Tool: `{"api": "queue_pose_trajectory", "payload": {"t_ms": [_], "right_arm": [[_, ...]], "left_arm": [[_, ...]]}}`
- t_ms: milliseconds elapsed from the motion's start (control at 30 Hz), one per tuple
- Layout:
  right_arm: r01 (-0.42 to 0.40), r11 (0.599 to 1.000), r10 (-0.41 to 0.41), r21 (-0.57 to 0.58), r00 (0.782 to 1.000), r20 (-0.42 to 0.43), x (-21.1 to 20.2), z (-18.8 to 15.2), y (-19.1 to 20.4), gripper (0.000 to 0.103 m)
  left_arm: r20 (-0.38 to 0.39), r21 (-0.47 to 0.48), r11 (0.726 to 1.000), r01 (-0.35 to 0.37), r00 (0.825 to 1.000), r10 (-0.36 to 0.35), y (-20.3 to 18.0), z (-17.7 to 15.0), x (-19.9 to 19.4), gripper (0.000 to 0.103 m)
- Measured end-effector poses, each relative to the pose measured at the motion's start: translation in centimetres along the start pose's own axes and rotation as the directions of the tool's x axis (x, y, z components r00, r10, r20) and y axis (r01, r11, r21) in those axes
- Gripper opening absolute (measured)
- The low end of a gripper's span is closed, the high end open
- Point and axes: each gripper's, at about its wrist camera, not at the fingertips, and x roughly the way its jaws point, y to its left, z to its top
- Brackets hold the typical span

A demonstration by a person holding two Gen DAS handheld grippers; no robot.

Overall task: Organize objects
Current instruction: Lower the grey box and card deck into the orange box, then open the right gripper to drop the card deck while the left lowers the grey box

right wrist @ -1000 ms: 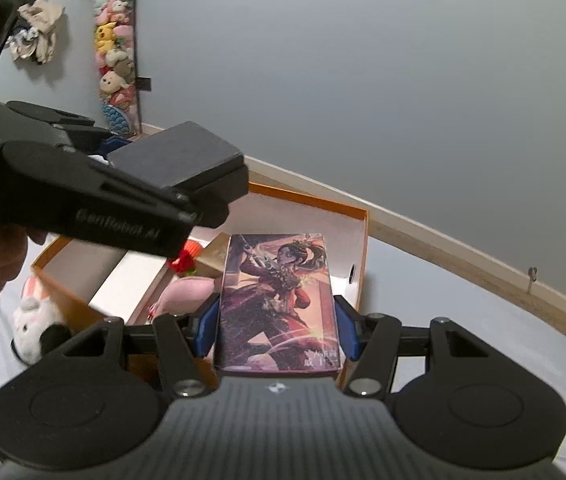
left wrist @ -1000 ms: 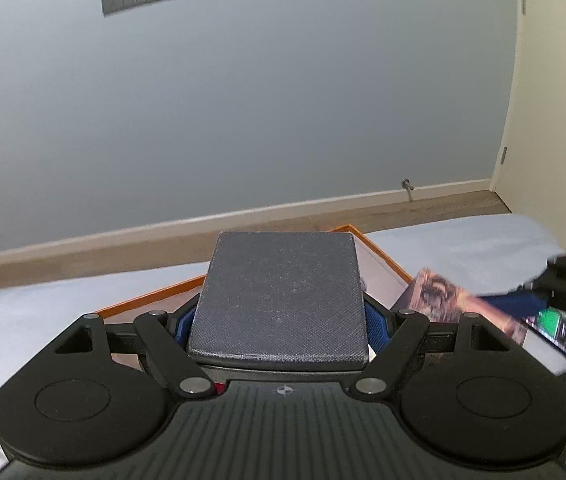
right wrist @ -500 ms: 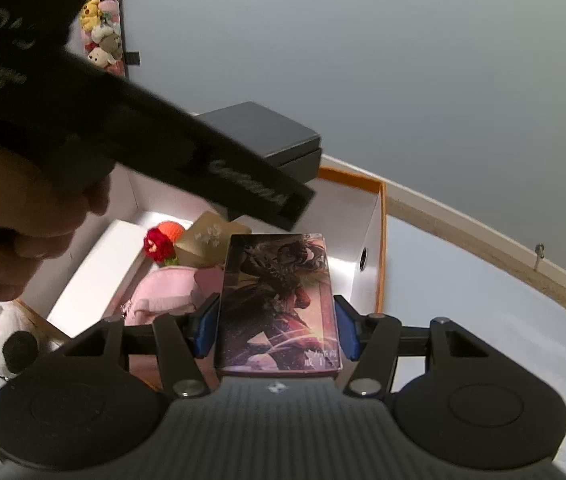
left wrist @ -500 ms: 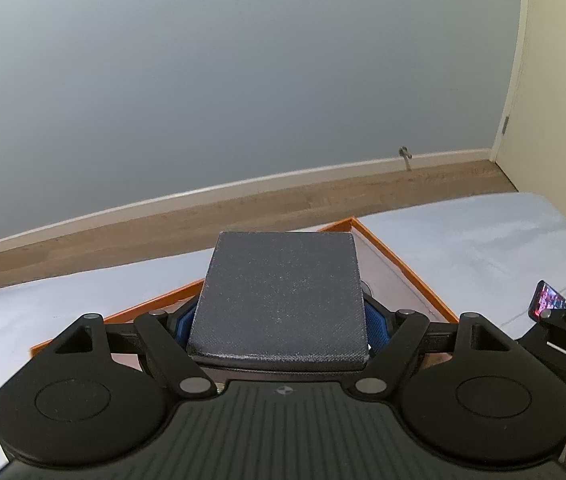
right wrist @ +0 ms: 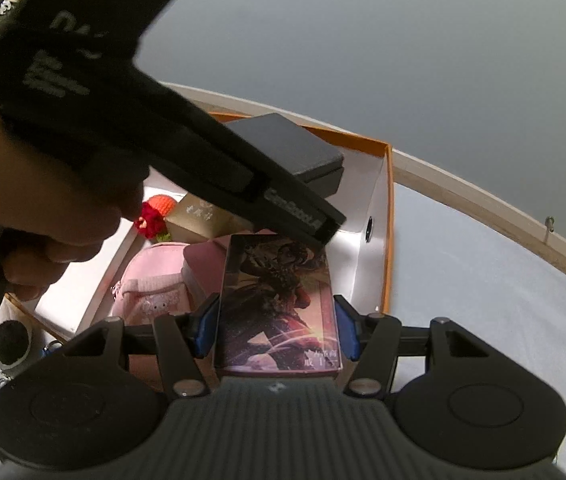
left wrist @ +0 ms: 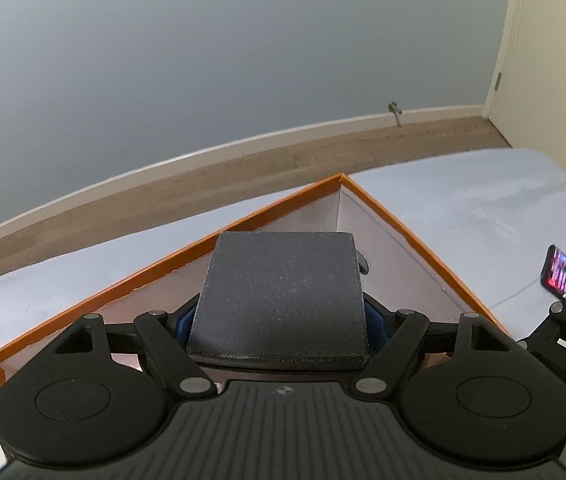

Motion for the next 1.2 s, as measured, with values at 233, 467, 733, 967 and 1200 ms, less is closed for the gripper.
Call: {"api": "queue_pose_trajectory", "payload": {"t_ms": [233,467,733,967,1200], "right_arm": [[0.003,1.0,-0.003,-0.027,1.0,-0.023,1.3,0.6,0.2,0.06],[0.001,0.998,-0.003,-0.07,0.999,-0.033,2.3,0.8,0.4,0.06],[0.003,0.997,-0.006,-0.082,0.999,-0.033,2.9,0.9,0.2,0.06],[0.014,0.996,-0.017,-0.093,0.999,-0.033,3.2,0.7,0.2,0.059],[0.01,0.996,-0.012,-0.089,1.0,-0.028,3.2,0.6,-0.2,0.07]], "left_arm": [[-0.047,0.05,0.999,0.019,0.999,-0.017,0.2,0.3,0.7,0.09],[-0.102,0.104,0.993,0.064,0.993,-0.054,-0.2,0.5,1.6,0.09],[-0.129,0.058,0.991,0.118,0.986,-0.11,0.7,0.6,1.6,0.09],[-0.132,0.045,0.992,0.118,0.985,-0.111,0.8,0.6,1.3,0.09],[-0.137,0.015,0.992,0.126,0.983,-0.122,1.6,0.2,0.4,0.091]]}}
